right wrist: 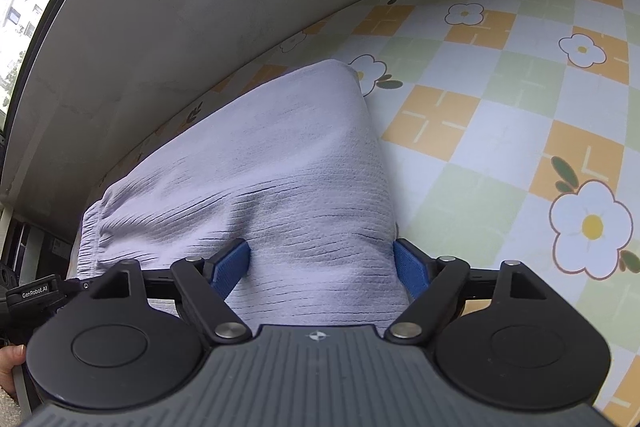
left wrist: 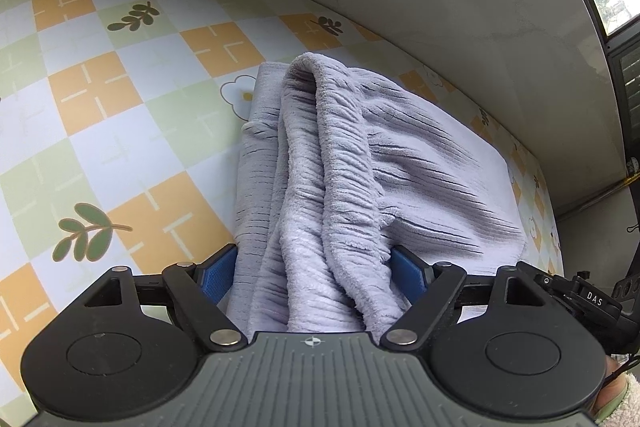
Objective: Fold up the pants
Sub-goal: 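Close both tools on the folded lavender pants bundle from either side, then lift the pants bundle with both tools and carry it onto the yellow chair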
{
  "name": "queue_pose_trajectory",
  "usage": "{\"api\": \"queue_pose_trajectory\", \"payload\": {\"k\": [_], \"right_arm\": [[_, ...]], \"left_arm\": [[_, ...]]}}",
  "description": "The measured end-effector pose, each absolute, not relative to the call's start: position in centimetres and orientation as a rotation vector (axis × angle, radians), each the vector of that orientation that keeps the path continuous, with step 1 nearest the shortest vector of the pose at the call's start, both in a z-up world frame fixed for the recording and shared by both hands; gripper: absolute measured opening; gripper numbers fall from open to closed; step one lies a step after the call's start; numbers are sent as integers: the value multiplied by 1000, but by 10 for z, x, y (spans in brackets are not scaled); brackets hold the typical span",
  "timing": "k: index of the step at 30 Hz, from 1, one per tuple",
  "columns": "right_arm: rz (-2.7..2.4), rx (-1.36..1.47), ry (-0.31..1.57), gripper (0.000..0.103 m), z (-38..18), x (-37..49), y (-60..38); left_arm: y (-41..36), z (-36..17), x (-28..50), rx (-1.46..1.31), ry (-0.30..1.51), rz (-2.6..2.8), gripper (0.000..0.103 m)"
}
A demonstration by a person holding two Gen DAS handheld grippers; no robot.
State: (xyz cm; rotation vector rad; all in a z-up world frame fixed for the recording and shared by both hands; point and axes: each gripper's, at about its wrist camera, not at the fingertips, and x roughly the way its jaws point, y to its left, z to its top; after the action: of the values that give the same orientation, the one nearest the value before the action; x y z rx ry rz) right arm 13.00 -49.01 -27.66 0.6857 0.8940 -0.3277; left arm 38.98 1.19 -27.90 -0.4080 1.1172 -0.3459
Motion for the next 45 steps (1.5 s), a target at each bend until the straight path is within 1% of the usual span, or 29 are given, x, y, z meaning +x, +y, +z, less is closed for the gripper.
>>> {"api": "queue_pose_trajectory", "payload": {"k": [4,5,6,7,8,9,10,11,12,19,21,22,23,25,28,32,34,35,36,37,38,39,40,42,45], "right_arm": [[-332,689,902,82,-280,134,-487],[-318,681,916,80,-279,136,-485],[-307,671,928,72,-279,137,-483],[-300,656,936,69,-279,137,-480],[-295,640,937,65,-278,137,-478],[-290,633,936,59,-277,136,-476],[-279,632,935,56,-276,135,-475],[-270,634,937,51,-274,134,-474],[-263,631,942,50,-274,133,-472],[-207,599,994,51,-273,115,-454],[-213,593,986,57,-274,113,-452],[-223,598,985,58,-276,113,-453],[-235,612,987,61,-277,115,-454],[-249,622,1000,63,-279,120,-454],[-254,617,1011,67,-281,123,-453],[-276,622,995,67,-281,120,-450],[-298,616,1007,62,-280,121,-444],[-314,605,1008,58,-275,119,-437],[-324,582,1009,54,-271,120,-432],[-333,563,1010,51,-269,120,-428],[-347,538,1010,45,-264,120,-421],[-361,516,1004,38,-259,120,-416],[-372,500,994,36,-255,119,-411],[-382,452,972,24,-244,118,-396],[-371,373,939,21,-227,119,-375]], "left_arm": [[5,-278,390,-381,1105,-329,83],[2,-278,387,-365,1098,-318,82],[-1,-277,383,-345,1091,-310,79],[-2,-276,380,-340,1089,-308,74],[-2,-276,377,-346,1084,-303,72],[-1,-275,374,-355,1081,-300,67],[1,-274,370,-368,1082,-298,63],[2,-272,366,-378,1087,-294,62],[3,-272,362,-382,1090,-290,60],[21,-271,312,-448,1133,-259,60],[26,-273,300,-460,1126,-255,62],[27,-273,297,-464,1120,-251,63],[30,-275,296,-468,1117,-246,64],[30,-277,299,-465,1120,-238,68],[27,-277,306,-450,1119,-245,70],[24,-279,313,-441,1108,-274,71],[22,-280,315,-425,1100,-282,71],[21,-280,315,-410,1092,-288,70],[21,-281,314,-399,1085,-297,64],[22,-281,313,-400,1077,-311,61],[26,-282,312,-411,1071,-322,59],[29,-282,310,-424,1066,-331,55],[32,-281,309,-438,1061,-338,51],[36,-277,304,-442,1046,-341,47],[39,-271,296,-438,1024,-324,43]]}}
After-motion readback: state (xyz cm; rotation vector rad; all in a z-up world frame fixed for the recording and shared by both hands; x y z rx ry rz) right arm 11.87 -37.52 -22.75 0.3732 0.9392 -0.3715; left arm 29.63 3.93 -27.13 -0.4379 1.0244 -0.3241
